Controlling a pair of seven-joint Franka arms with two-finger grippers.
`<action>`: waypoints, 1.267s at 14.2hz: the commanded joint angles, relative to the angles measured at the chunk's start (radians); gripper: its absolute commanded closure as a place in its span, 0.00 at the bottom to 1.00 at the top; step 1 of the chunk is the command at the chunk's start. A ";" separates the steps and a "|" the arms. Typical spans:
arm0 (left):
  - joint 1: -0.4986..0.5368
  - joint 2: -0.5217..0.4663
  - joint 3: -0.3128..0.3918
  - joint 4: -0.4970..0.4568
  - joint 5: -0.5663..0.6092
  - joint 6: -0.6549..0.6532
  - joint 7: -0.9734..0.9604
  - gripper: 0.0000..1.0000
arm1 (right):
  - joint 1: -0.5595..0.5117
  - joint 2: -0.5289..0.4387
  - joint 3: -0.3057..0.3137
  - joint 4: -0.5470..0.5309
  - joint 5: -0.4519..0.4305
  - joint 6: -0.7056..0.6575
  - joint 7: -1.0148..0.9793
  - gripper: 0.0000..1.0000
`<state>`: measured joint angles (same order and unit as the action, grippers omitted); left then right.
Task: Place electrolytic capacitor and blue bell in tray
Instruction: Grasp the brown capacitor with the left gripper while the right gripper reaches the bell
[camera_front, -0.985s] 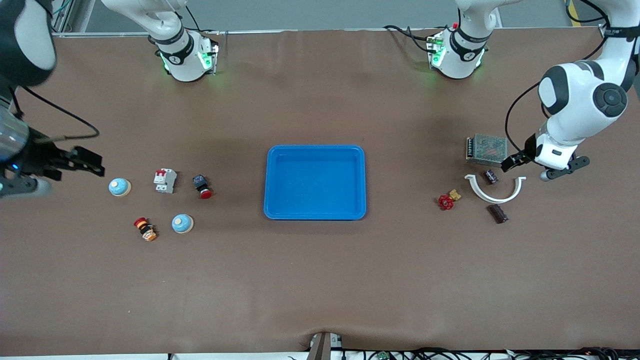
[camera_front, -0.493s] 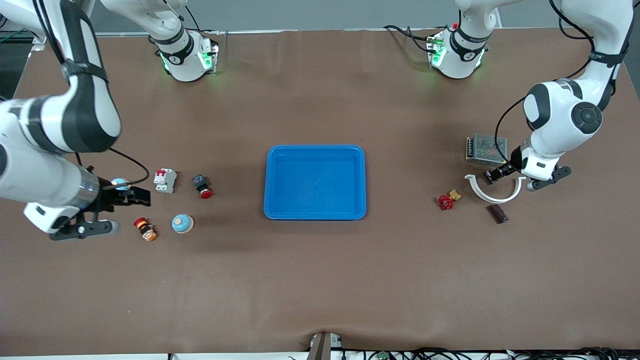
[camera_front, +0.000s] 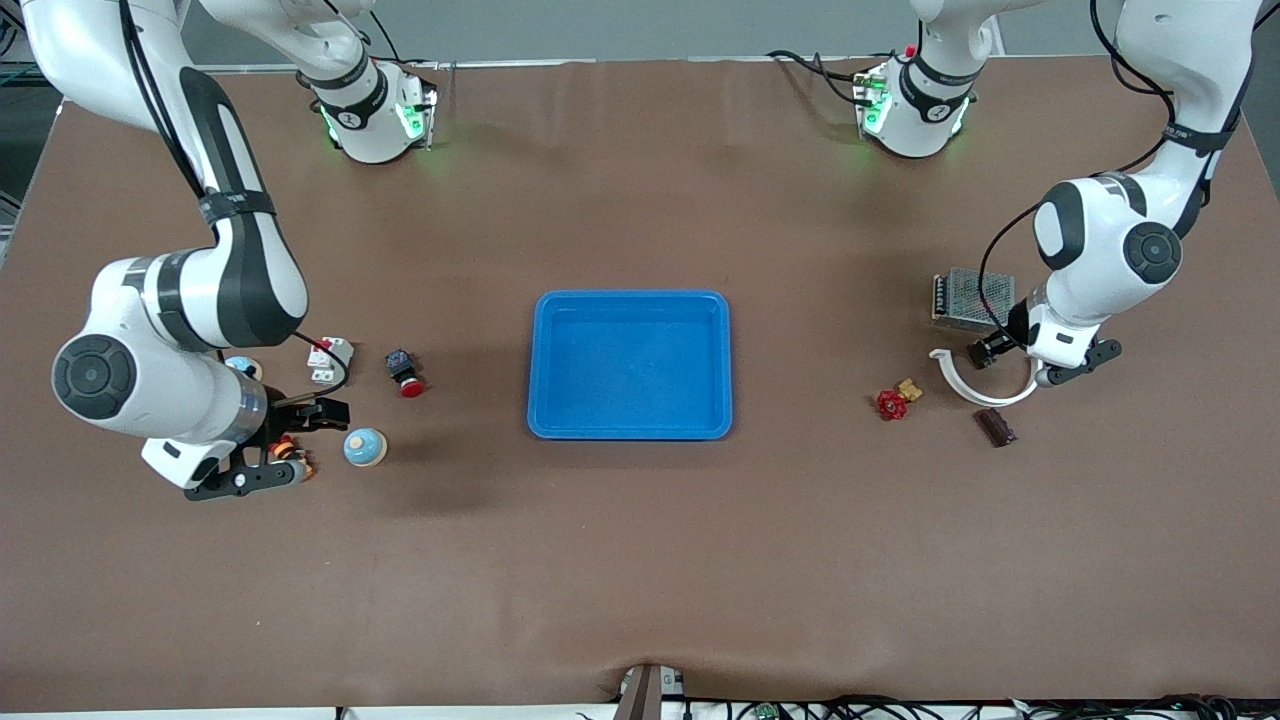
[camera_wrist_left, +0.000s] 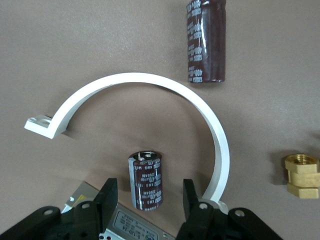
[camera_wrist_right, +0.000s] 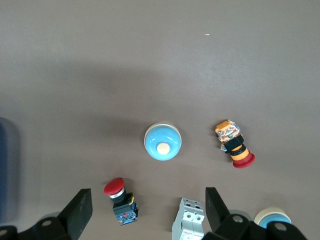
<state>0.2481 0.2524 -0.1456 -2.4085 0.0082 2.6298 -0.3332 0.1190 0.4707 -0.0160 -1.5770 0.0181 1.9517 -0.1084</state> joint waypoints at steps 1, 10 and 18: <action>0.002 0.025 0.000 0.003 -0.001 0.025 -0.009 0.43 | -0.007 -0.021 -0.004 -0.070 -0.003 0.079 -0.088 0.00; 0.002 0.060 0.000 0.006 -0.001 0.038 -0.007 0.97 | -0.027 -0.029 -0.002 -0.294 -0.001 0.381 -0.213 0.00; -0.004 -0.028 -0.006 0.077 -0.001 -0.158 -0.009 1.00 | -0.022 -0.005 -0.004 -0.359 -0.001 0.512 -0.252 0.00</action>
<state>0.2474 0.2804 -0.1476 -2.3675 0.0082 2.5821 -0.3334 0.1020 0.4708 -0.0257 -1.9211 0.0182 2.4382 -0.3464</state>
